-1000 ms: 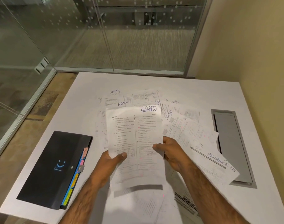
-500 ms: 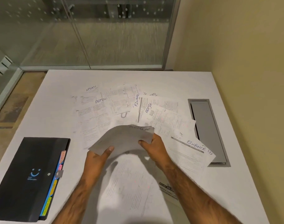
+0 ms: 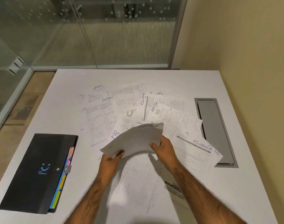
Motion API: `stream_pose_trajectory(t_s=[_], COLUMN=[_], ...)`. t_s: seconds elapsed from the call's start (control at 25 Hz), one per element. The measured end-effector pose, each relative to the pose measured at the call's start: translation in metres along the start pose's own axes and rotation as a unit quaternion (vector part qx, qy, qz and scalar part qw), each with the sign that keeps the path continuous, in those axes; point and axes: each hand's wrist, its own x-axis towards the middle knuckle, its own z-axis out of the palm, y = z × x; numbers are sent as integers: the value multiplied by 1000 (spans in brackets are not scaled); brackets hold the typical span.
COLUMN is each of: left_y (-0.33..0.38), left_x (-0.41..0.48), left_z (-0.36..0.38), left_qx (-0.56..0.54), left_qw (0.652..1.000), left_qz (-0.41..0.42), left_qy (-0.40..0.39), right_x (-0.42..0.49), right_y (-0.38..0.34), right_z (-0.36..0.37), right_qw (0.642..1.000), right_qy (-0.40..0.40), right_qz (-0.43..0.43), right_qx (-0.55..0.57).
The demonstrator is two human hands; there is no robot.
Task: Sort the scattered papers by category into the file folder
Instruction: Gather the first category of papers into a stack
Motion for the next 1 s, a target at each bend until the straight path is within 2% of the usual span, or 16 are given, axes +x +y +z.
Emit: stream_pose_trajectory(t_s=[0.16, 0.36, 0.52, 0.6, 0.68, 0.84, 1.0], left_y=[5, 10, 3, -4, -12, -11, -12], left_x=[5, 30, 85, 124, 164, 234, 287], left_z=[-1, -27, -59, -79, -98, -127, -140], left_qx=[28, 60, 89, 118, 191, 388, 393], left_qw=[999, 996, 990, 983, 970, 913, 912], left_qz=[-20, -52, -89, -104, -100, -73, -84], left_qy=[20, -46, 70, 99, 108, 101, 77], right_x=[1, -1, 0, 5, 12, 29, 45], right_y=[4, -17, -32, -37, -38, -31, -28], right_z=[4, 12, 14, 15, 16, 24, 34], right_qw=[1000, 999, 997, 996, 995, 988, 983], right_qy=[24, 47, 81, 85, 95, 126, 143], right_qz=[5, 6, 12, 13, 19, 52, 79], right_qx=[-12, 4, -6, -12, -35, -72, -84])
